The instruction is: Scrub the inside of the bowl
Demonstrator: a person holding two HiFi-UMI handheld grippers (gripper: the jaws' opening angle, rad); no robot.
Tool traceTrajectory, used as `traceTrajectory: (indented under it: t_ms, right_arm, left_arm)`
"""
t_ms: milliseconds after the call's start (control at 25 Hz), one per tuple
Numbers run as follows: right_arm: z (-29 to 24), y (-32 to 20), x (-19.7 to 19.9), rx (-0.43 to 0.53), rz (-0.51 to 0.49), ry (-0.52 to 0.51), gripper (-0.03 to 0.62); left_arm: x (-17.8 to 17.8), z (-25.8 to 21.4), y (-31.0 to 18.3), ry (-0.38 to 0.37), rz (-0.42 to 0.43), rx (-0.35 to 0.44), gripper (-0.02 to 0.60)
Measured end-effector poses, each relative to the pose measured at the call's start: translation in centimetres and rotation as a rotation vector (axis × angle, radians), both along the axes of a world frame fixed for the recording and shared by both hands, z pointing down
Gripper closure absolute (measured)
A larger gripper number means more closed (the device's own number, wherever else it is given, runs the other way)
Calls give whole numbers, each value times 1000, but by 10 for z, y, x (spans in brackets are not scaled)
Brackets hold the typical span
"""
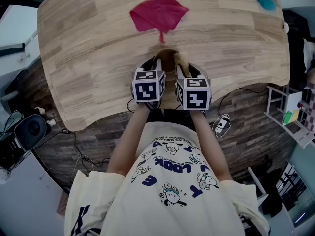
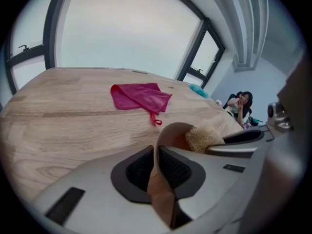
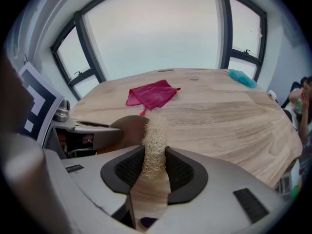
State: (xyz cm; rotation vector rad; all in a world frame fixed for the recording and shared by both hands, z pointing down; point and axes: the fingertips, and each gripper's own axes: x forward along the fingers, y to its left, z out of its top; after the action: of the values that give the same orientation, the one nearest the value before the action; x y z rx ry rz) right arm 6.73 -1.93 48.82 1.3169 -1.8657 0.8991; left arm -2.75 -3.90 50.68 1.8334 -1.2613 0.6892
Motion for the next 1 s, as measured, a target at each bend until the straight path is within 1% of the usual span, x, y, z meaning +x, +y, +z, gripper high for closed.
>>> traceTrajectory:
  t_ms: [40,120,160,280,360,520,640,720,800,1000]
  right_arm:
    - [0,-1,0,-2,-33,23,471]
    - [0,-3,-2,-4,-115,68,471]
    - [0,-4,-3,-2,-157,86,471]
    - [-1,-6,-9,12,-265,128,471]
    - [-2,-6,-12,20,-321,143,471]
    - [-2,-8,-17,27,-405,135,471]
    - [-2,-9,-22,34,-459,129,471]
    - [-3,-9,-25,40,-490,136,471]
    - [-3,-9,-26,45,-513,144,471]
    - [-3,-11,-28,47,-515,134,471]
  left_arm:
    - [1,1,0,-12,27,-2,525]
    - [2,1,1,-41,80,3,460]
    - [2,1,1,-55,104,9,442]
    - [3,2,0,-75,165,32,442]
    - [7,0,-1,-76,212,52,442]
    - [19,-7,-1,-58,307,84,442]
    - [22,-8,-1,-92,362,98,442]
    - [22,-7,-2,-105,376,102,444]
    - [20,-6,-3,-101,371,104,495]
    - [19,-6,-4,-66,340,99,502]
